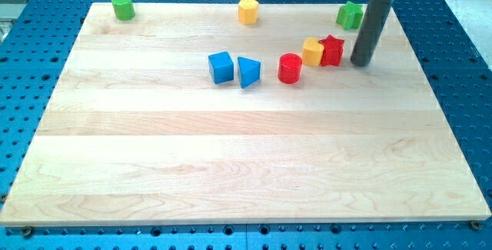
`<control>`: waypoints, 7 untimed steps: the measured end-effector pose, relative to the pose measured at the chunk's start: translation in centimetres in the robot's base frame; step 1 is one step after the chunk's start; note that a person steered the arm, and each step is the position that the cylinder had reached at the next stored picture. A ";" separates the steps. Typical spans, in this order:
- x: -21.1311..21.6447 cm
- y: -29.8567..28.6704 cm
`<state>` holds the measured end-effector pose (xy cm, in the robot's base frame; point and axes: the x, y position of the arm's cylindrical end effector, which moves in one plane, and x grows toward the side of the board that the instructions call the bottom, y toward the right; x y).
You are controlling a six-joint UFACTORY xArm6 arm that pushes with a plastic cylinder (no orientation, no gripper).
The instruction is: Move the red circle to the center left of the board
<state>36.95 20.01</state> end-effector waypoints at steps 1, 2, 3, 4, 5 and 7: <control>2.9 -4.4; 0.0 -9.5; -0.2 -17.9; 4.0 -23.3; 10.6 -25.1; 15.6 -18.8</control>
<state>52.53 1.18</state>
